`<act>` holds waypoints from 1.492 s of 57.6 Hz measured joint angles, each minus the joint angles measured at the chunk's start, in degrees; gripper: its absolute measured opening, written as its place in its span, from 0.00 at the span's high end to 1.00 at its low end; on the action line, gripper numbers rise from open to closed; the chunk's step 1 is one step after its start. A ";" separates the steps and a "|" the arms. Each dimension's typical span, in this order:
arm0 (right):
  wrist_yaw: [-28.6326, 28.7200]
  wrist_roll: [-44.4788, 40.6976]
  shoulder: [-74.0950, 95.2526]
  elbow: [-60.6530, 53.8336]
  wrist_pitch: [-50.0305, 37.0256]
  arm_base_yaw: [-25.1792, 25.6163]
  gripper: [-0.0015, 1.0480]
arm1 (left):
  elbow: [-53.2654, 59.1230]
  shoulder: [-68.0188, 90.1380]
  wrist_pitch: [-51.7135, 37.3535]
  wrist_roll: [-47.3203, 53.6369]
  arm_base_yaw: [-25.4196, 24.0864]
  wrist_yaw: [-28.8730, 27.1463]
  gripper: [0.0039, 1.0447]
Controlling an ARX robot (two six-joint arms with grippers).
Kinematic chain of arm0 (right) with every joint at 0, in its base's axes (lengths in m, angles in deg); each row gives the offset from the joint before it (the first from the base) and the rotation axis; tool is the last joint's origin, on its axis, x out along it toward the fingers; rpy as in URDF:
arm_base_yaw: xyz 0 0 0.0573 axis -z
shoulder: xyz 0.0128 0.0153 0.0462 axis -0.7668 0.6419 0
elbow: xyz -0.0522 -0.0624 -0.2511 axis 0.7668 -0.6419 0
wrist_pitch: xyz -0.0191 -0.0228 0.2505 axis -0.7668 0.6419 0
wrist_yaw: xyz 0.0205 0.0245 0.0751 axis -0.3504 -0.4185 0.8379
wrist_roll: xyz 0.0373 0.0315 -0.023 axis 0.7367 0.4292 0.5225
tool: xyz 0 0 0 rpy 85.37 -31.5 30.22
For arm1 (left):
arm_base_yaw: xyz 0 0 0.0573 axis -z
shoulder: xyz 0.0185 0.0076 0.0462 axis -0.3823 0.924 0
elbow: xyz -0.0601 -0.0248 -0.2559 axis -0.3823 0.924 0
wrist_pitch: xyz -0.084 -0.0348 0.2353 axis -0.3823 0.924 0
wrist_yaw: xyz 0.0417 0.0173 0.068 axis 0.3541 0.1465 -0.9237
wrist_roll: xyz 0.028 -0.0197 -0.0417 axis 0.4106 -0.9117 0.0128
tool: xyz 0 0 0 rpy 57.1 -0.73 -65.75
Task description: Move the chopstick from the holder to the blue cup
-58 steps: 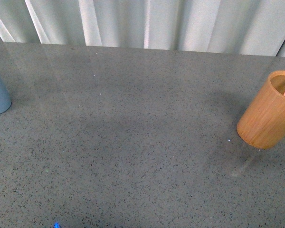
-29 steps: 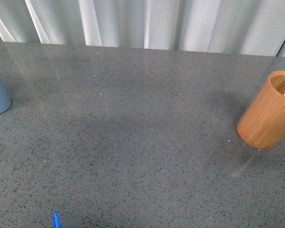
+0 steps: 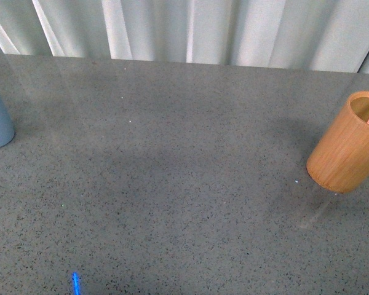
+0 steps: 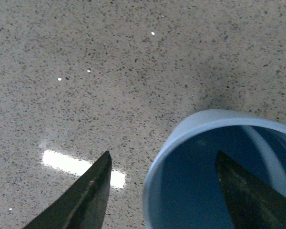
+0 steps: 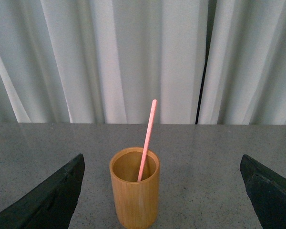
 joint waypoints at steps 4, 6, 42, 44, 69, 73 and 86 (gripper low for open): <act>0.00 0.02 0.00 0.00 0.00 0.00 0.10 | 0.00 0.00 0.48 -0.09 0.28 0.96 0.71; 0.02 0.02 0.00 0.00 0.00 0.00 0.10 | 0.00 0.00 0.85 -0.09 0.44 1.42 0.76; 0.00 0.00 0.00 0.00 0.00 0.00 0.10 | 4.11 -14.88 5.70 4.44 13.88 6.25 0.97; 0.00 0.00 0.00 0.00 0.00 0.00 0.10 | 4.68 -16.04 5.75 4.48 15.63 6.38 0.97; 0.02 0.00 0.00 0.00 0.00 0.00 0.10 | 9.35 -15.76 3.61 -1.70 37.00 6.19 0.97; 0.02 0.02 0.00 0.00 0.00 0.00 0.10 | 9.35 -14.69 3.13 -2.82 38.93 6.10 0.97; 0.02 0.02 0.00 0.00 0.00 0.00 0.10 | 7.96 -10.05 1.62 -5.77 42.95 5.25 0.97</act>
